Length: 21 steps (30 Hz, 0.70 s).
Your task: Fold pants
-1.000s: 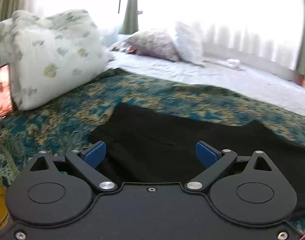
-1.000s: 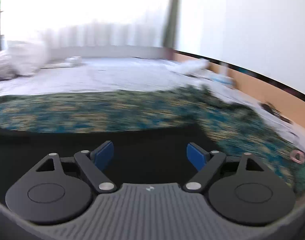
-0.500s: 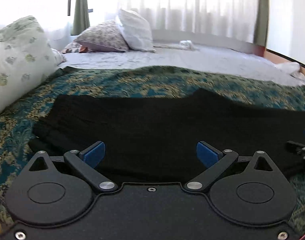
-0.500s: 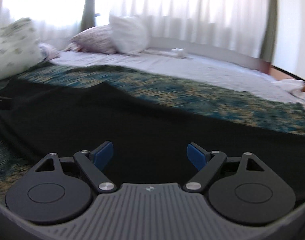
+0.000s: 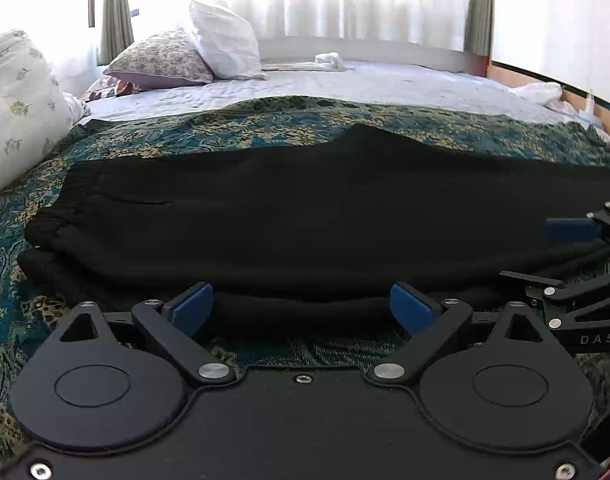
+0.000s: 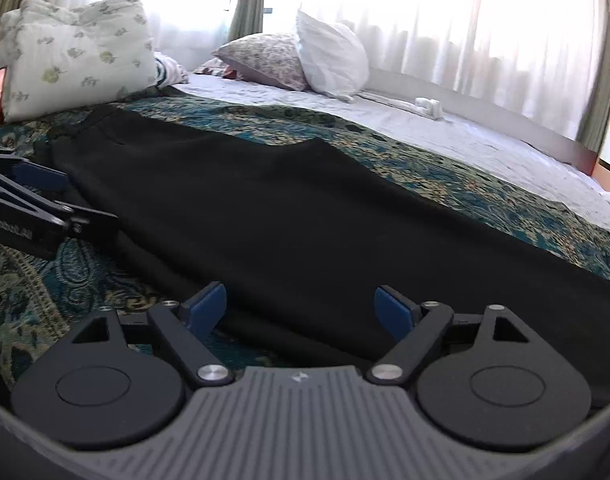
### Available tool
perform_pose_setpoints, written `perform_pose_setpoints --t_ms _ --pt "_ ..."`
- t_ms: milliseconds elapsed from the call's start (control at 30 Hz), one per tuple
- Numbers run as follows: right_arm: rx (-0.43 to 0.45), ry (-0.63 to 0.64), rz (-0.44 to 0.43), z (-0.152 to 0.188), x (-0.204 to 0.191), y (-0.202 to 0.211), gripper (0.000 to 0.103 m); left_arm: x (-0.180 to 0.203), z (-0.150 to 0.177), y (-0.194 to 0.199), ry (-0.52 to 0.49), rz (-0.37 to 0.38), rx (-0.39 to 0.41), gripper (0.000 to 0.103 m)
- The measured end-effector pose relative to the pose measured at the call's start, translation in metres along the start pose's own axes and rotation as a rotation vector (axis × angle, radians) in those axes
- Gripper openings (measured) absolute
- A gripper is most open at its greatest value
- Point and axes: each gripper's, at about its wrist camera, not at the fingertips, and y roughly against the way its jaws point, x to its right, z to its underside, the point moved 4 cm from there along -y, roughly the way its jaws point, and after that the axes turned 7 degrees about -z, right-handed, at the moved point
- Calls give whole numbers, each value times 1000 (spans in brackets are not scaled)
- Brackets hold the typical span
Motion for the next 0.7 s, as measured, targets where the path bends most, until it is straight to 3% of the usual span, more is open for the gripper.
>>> perform_pose_setpoints --t_ms 233,333,433,667,700 --pt "-18 24 -13 -3 -7 -9 90 4 -1 -6 -27 6 -7 93" --pt "-24 37 -29 -3 -9 -9 90 12 3 -11 -97 25 -41 94" --pt "-34 40 -58 -3 -11 -10 90 19 6 -9 -147 20 -13 94" --pt "-60 -20 -76 -9 -6 -24 92 21 -6 -29 -129 -17 7 93" --pt "-63 -34 -80 -10 -5 -25 92 22 -7 -31 -132 -11 14 88"
